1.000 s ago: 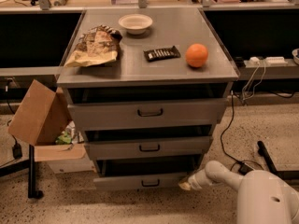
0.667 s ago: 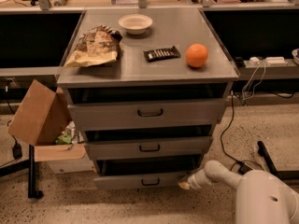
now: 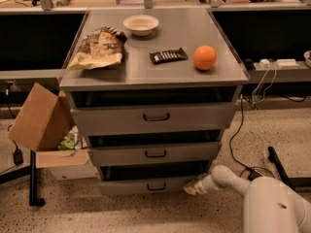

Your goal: Close bottom drawer

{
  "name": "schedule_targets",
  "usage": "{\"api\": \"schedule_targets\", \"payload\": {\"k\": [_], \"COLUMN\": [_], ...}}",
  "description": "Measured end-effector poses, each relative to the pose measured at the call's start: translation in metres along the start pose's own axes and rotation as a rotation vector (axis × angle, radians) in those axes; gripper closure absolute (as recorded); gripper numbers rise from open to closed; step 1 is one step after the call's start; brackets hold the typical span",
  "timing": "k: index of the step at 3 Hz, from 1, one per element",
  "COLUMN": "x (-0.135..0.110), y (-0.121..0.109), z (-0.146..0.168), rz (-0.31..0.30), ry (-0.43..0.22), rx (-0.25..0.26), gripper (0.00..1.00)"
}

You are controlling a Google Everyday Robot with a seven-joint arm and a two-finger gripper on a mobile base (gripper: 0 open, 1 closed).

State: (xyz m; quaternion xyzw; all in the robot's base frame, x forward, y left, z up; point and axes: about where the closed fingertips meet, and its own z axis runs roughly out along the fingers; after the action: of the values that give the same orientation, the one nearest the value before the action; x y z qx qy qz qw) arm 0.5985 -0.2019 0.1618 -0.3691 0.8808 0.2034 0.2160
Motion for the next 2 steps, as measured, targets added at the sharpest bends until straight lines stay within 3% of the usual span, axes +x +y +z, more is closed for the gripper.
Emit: {"api": "schedule_targets", "payload": {"k": [2], "x": [-0.0119], "y": [-0.0061], "z": [0.0035], "rz": [-0.004], "ry": [-0.023], "rx": [0.004], "gripper": [1.00]}}
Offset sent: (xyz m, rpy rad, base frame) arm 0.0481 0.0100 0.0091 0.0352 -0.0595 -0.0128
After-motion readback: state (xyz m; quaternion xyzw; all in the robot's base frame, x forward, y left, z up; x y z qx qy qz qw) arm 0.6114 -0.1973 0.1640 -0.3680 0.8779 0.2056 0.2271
